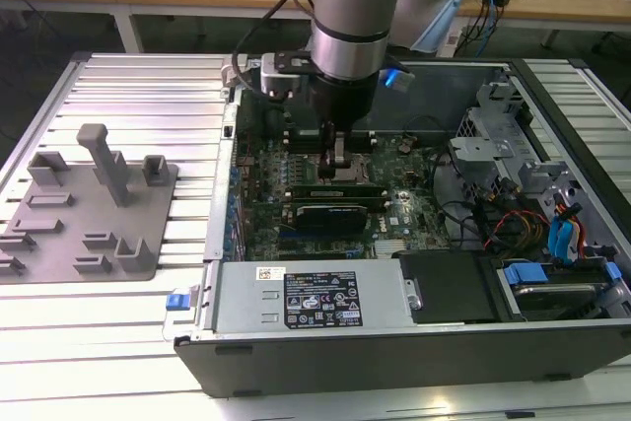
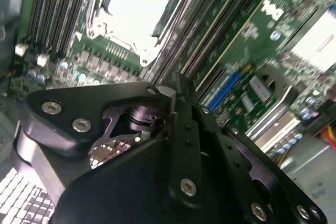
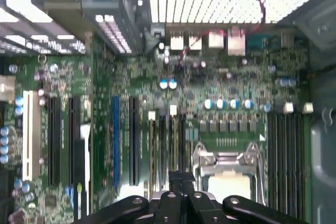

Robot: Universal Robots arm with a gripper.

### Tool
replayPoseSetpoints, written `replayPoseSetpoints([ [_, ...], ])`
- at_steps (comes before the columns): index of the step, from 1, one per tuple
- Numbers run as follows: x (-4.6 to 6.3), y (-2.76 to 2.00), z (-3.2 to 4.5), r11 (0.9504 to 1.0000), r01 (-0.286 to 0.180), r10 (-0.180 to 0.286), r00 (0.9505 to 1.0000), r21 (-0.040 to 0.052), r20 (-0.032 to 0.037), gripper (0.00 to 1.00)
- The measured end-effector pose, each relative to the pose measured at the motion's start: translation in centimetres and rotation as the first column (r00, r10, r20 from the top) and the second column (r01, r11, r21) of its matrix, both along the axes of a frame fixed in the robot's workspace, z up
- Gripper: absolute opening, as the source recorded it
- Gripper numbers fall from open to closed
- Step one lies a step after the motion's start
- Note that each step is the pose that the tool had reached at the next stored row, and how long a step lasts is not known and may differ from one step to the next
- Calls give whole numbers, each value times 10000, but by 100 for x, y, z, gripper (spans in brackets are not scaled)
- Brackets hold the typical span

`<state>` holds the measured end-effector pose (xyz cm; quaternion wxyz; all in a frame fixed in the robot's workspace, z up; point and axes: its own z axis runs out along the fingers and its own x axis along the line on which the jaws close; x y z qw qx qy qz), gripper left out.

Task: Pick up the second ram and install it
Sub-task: 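Press down the second ram until it locks into place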

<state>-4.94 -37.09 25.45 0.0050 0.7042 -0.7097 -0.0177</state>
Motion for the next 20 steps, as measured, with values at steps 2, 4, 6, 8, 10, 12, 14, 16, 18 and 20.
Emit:
replayPoseSetpoints([
  [2,-87,0,-35,10000,0,0,10000,0,3,8],
  [4,-89,0,-47,10000,-2,2,10000,-2,2,8],
  [6,-89,0,-50,10000,-2,2,10000,0,2,8],
  [8,-89,0,-113,10000,-2,2,10000,0,3,8],
  [10,-90,0,-163,10000,-1,1,10000,-2,3,8],
  [12,-92,-1,-167,10000,-1,1,10000,-4,1,8],
  [14,-95,0,-192,10000,-2,2,10000,-1,3,8],
  [16,-96,0,-212,10000,-1,1,10000,-2,1,8],
  [18,-97,-1,-234,10000,-1,1,10000,-1,1,8],
  [20,-96,0,-245,10000,-1,1,10000,0,0,8],
])
